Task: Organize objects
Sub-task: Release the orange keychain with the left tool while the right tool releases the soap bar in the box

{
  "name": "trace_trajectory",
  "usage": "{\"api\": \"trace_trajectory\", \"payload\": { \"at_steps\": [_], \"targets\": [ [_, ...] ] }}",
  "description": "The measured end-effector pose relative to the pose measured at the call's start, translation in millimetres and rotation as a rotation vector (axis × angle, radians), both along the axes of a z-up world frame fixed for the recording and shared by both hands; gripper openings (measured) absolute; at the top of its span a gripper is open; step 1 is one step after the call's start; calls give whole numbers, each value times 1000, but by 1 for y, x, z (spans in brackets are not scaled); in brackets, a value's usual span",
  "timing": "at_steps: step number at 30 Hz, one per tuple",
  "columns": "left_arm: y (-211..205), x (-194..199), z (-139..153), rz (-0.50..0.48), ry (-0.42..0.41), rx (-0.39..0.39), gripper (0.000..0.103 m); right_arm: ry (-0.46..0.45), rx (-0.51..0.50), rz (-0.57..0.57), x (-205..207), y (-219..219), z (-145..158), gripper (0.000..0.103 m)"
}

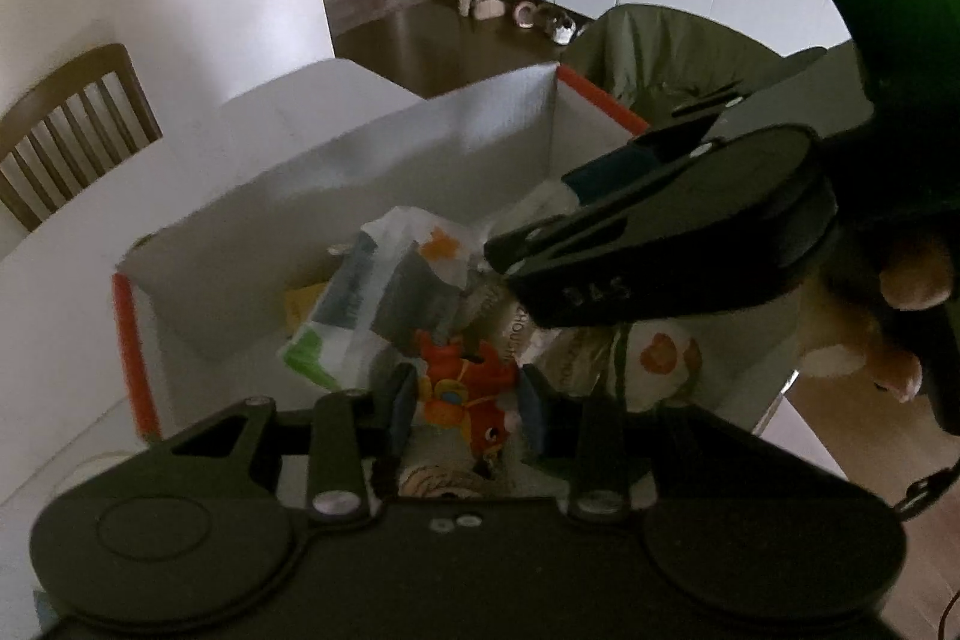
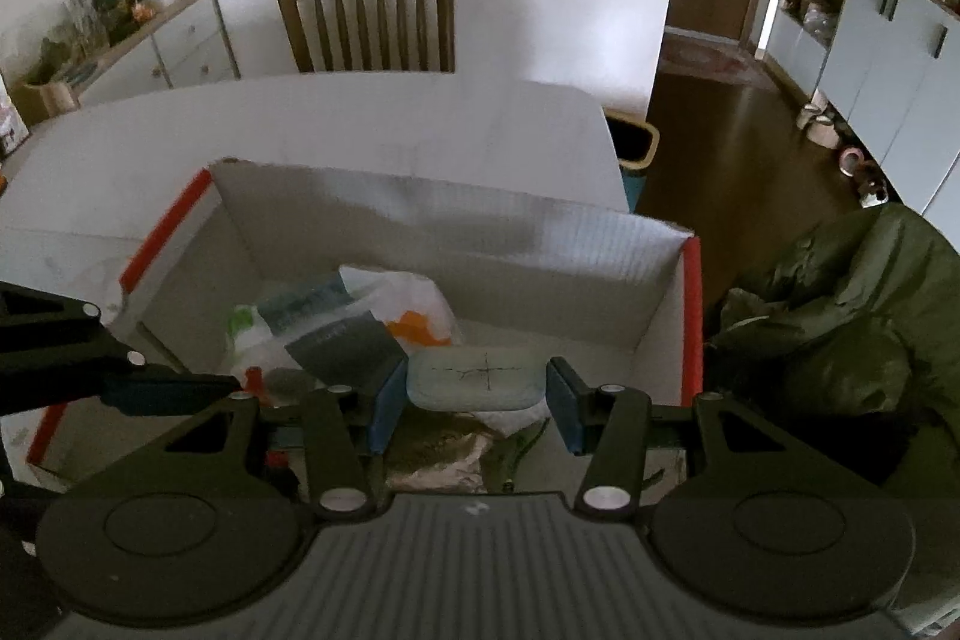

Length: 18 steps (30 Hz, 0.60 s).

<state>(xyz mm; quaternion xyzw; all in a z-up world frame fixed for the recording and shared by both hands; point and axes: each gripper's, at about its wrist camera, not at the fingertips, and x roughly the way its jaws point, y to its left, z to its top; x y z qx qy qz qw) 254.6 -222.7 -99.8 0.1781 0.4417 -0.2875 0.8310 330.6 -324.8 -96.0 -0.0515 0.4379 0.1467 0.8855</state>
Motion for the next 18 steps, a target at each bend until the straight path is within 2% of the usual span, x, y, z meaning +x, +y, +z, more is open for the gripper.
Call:
{"api": "trace_trajectory", "payload": {
  "at_steps": [10,18],
  "targets": [
    [-10,8,-13,-13,33,29,35,74,-13,7,12,2,-19,50],
    [-9,16,-22,-2,109,11,35,77,-3,7,15,-2,-19,50]
  ]
}}
